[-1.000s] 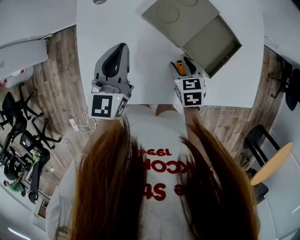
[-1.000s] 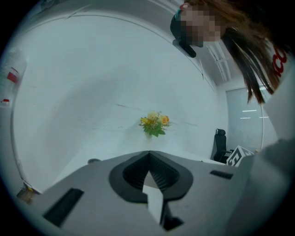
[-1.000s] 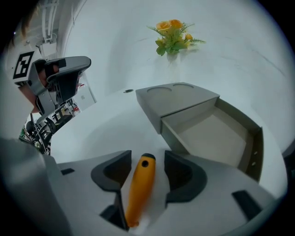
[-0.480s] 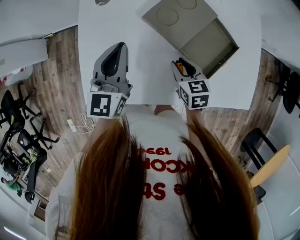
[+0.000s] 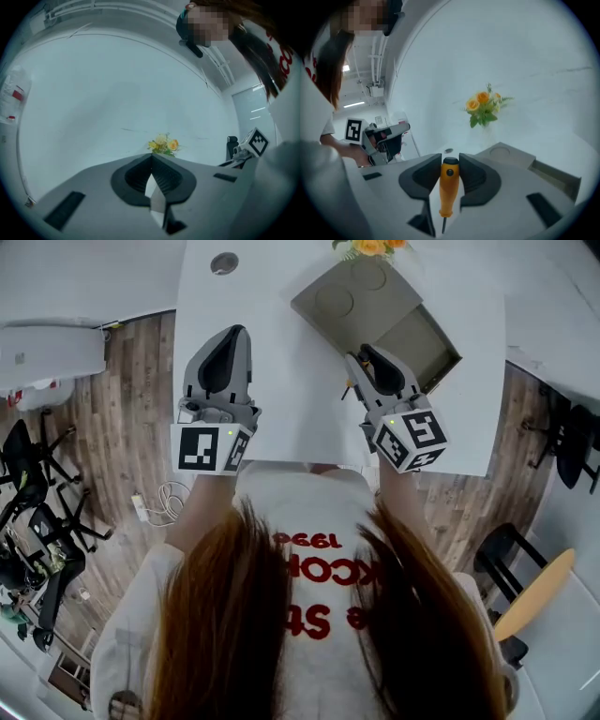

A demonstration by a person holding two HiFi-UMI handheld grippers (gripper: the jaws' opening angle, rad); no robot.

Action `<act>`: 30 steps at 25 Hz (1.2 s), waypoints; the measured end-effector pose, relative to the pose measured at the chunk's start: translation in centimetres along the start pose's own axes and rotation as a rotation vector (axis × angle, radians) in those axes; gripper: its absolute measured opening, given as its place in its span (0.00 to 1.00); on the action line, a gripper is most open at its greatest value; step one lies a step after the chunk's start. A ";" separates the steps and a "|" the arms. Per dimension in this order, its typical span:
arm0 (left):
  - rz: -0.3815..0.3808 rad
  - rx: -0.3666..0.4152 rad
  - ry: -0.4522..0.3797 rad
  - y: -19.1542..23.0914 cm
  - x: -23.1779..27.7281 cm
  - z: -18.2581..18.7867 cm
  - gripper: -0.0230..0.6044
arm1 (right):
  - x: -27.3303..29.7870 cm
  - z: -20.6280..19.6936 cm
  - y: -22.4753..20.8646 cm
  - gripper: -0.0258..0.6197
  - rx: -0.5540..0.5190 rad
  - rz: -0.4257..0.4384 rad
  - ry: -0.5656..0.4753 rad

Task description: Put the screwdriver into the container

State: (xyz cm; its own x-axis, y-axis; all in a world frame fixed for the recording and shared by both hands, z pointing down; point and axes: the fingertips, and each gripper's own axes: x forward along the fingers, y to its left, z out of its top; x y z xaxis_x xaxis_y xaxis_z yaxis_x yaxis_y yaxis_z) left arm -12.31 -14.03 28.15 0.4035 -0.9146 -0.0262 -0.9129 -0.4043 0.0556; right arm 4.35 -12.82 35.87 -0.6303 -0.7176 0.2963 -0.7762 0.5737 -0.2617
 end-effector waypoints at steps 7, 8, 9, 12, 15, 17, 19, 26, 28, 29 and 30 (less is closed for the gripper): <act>0.059 0.041 -0.093 1.9 0.1 3.9 0.05 | -0.6 10.0 1.5 0.22 -0.132 0.039 -0.219; 0.068 0.048 -0.105 2.2 0.0 4.5 0.05 | -0.6 11.1 1.9 0.22 -0.147 0.047 -0.239; 0.074 0.054 -0.113 2.4 -0.1 5.0 0.05 | -0.7 11.9 2.3 0.22 -0.158 0.055 -0.254; 0.079 0.079 -0.124 3.2 1.5 4.3 0.05 | 0.7 12.7 1.5 0.22 -0.173 0.079 -0.283; 0.076 0.090 -0.127 4.4 3.5 2.9 0.05 | 2.8 12.4 0.4 0.22 -0.165 0.089 -0.298; 0.065 0.091 -0.128 4.8 4.5 2.1 0.05 | 3.5 12.1 -0.3 0.22 -0.157 0.080 -0.305; 0.050 0.098 -0.117 5.9 7.9 -1.4 0.05 | 6.5 10.0 -3.5 0.22 -0.142 0.065 -0.310; -0.082 0.081 -0.103 3.6 13.4 -5.3 0.05 | 5.8 7.4 -9.7 0.22 -0.065 -0.075 -0.341; -0.121 0.070 -0.104 2.0 14.2 -5.4 0.05 | 4.3 7.3 -10.6 0.22 -0.056 -0.117 -0.345; -0.139 0.066 -0.104 1.3 14.6 -5.5 0.05 | 3.5 7.1 -11.2 0.22 -0.051 -0.138 -0.348; -0.156 0.062 -0.103 0.6 14.9 -5.6 0.05 | 2.8 7.0 -11.7 0.22 -0.045 -0.157 -0.350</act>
State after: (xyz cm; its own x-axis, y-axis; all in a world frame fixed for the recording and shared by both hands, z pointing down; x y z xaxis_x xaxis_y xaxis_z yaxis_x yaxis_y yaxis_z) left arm -6.48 -27.91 33.37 0.5347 -0.8346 -0.1322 -0.8432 -0.5372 -0.0187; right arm 11.79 -24.35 33.34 -0.4655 -0.8851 -0.0036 -0.8678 0.4572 -0.1947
